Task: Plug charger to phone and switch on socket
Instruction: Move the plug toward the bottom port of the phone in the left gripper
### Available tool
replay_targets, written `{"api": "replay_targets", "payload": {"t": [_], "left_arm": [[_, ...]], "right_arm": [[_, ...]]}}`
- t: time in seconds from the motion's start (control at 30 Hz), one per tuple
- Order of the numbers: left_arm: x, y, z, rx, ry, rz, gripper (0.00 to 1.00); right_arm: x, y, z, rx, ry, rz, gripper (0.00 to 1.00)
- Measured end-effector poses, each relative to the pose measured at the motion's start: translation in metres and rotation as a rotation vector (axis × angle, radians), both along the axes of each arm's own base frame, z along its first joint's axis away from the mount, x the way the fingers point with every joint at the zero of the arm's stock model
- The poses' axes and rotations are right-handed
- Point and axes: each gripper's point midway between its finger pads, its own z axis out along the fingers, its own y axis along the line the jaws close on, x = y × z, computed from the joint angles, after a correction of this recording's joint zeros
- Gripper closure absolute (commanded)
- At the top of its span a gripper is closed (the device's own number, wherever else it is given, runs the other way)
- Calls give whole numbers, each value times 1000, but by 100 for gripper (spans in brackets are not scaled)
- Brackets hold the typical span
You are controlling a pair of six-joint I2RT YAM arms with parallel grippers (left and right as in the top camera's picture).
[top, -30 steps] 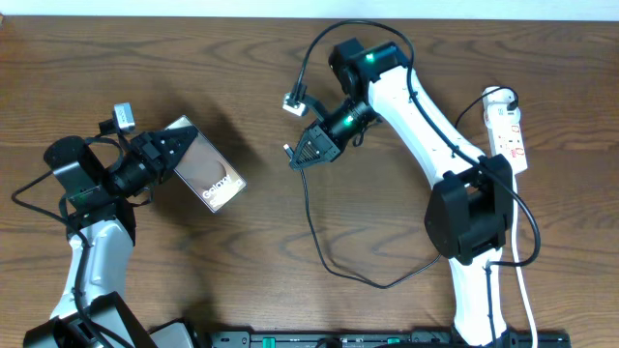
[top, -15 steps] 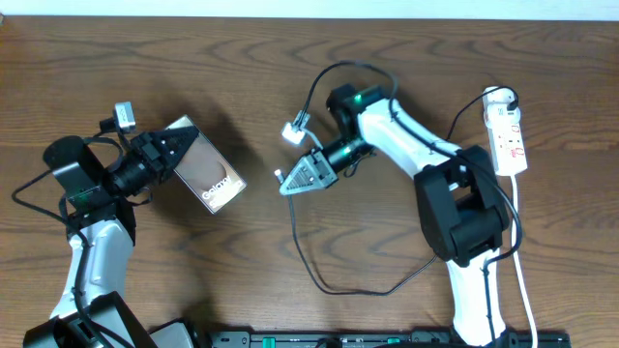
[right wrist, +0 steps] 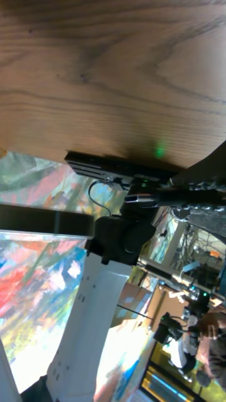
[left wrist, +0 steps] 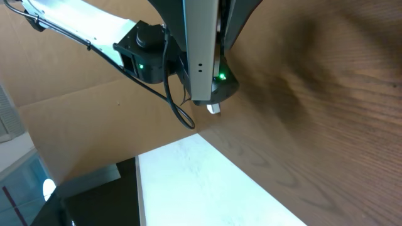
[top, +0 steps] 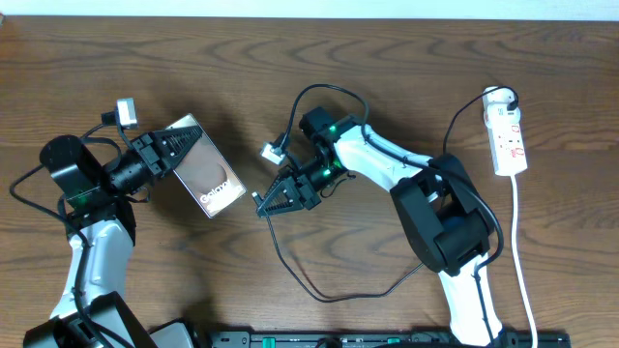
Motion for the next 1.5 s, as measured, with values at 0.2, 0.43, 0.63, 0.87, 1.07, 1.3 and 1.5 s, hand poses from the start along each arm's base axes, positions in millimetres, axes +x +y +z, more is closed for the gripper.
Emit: {"api": "replay_targets", "payload": {"t": [0.2, 0.43, 0.63, 0.87, 1.07, 1.3, 1.5], "left_arm": [[0, 0, 0, 0, -2, -3, 93], [0, 0, 0, 0, -2, -3, 93], [0, 0, 0, 9, -13, -4, 93], [0, 0, 0, 15, -22, -5, 93], [0, 0, 0, 16, -23, -5, 93], [0, 0, 0, 16, -22, -5, 92], [-1, -1, 1, 16, -26, -13, 93]], "right_arm": [[-7, 7, 1, 24, -19, 24, 99], [-19, 14, 2, 52, -49, 56, 99], [-27, 18, 2, 69, -68, 77, 99], [-27, 20, 2, 90, -93, 83, 99], [-29, 22, 3, 99, -104, 89, 99], [-28, 23, 3, 113, -121, 91, 99], [-27, 25, 3, 127, -139, 91, 99]]}}
